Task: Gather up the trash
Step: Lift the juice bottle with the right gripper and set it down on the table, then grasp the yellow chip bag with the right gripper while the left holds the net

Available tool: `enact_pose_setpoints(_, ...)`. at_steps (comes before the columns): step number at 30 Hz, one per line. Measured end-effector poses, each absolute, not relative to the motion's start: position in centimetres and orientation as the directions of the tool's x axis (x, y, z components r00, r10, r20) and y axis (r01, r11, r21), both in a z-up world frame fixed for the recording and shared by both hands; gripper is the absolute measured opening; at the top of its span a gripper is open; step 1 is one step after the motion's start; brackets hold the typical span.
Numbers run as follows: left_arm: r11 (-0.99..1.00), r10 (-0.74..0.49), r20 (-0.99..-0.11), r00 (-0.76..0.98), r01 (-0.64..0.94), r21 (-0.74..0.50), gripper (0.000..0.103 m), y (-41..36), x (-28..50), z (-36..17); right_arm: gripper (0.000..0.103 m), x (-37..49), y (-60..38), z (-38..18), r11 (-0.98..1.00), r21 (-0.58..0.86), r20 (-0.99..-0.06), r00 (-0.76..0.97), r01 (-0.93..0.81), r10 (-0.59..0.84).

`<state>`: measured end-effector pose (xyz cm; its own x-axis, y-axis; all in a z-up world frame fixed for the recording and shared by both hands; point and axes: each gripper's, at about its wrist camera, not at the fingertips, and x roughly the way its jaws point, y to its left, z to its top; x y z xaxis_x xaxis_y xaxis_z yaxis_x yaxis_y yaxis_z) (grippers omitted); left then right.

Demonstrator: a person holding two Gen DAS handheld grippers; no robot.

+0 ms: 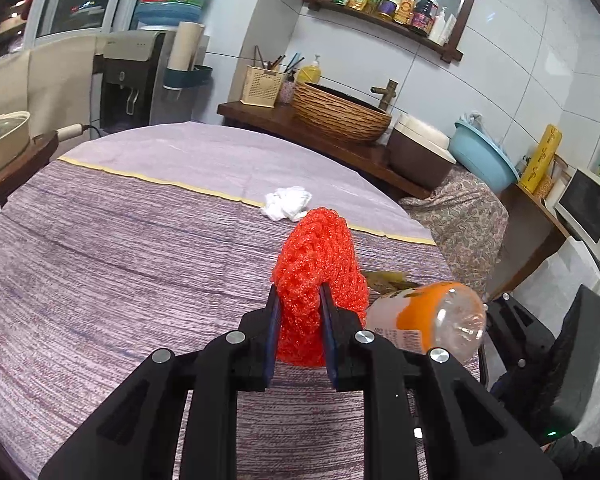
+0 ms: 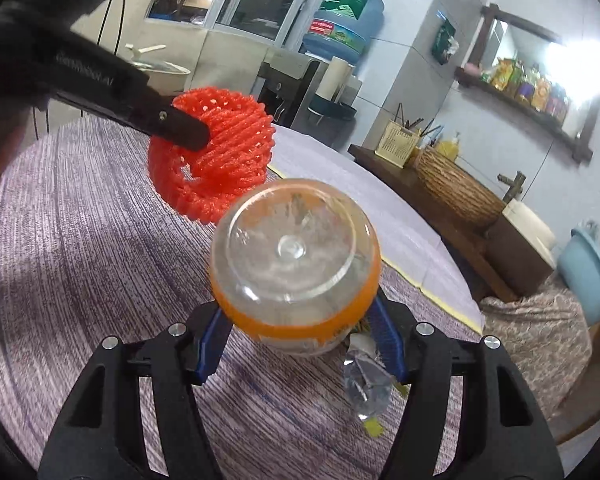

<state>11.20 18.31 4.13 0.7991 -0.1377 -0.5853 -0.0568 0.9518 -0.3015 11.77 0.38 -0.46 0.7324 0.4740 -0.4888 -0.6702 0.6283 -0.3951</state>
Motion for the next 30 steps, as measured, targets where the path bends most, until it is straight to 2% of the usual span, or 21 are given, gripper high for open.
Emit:
enact_pose_setpoints(2, 0.950, -0.121, -0.585, 0.802, -0.077, -0.302, 0.019, 19.1, 10.6, 4.1, 0.064, 11.8, 1.8, -1.1, 0.606, -0.445, -0.492, 0.745, -0.660, 0.451)
enact_pose_setpoints(8, 0.943, -0.093, -0.591, 0.802, -0.119, -0.310, 0.019, 20.9, 9.4, 3.8, 0.078, 12.1, 4.3, -3.2, 0.539, -0.482, -0.543, 0.718, -0.691, 0.436)
enact_pose_setpoints(17, 0.942, -0.111, -0.590, 0.800, -0.104, -0.318, 0.019, 20.8, 9.4, 3.4, 0.087, 11.7, 1.0, -1.6, 0.559, -0.306, -0.556, 0.621, -0.771, 0.552)
enact_pose_setpoints(22, 0.940, -0.124, -0.589, 0.798, -0.095, -0.327, 0.019, 20.6, 9.6, 3.2, 0.097, 11.2, -1.9, -0.2, 0.529, -0.175, -0.559, 0.526, -0.831, 0.641)
enact_pose_setpoints(26, 0.943, -0.120, -0.583, 0.804, -0.092, -0.321, 0.019, 20.5, 9.3, 3.7, 0.097, 10.7, -3.8, -0.5, 0.556, -0.187, -0.561, 0.552, -0.810, 0.616)
enact_pose_setpoints(30, 0.945, -0.127, -0.577, 0.807, -0.079, -0.319, 0.019, 19.8, 9.3, 3.9, 0.097, 13.1, -4.6, -1.7, 0.631, -0.263, -0.600, 0.636, -0.730, 0.486)
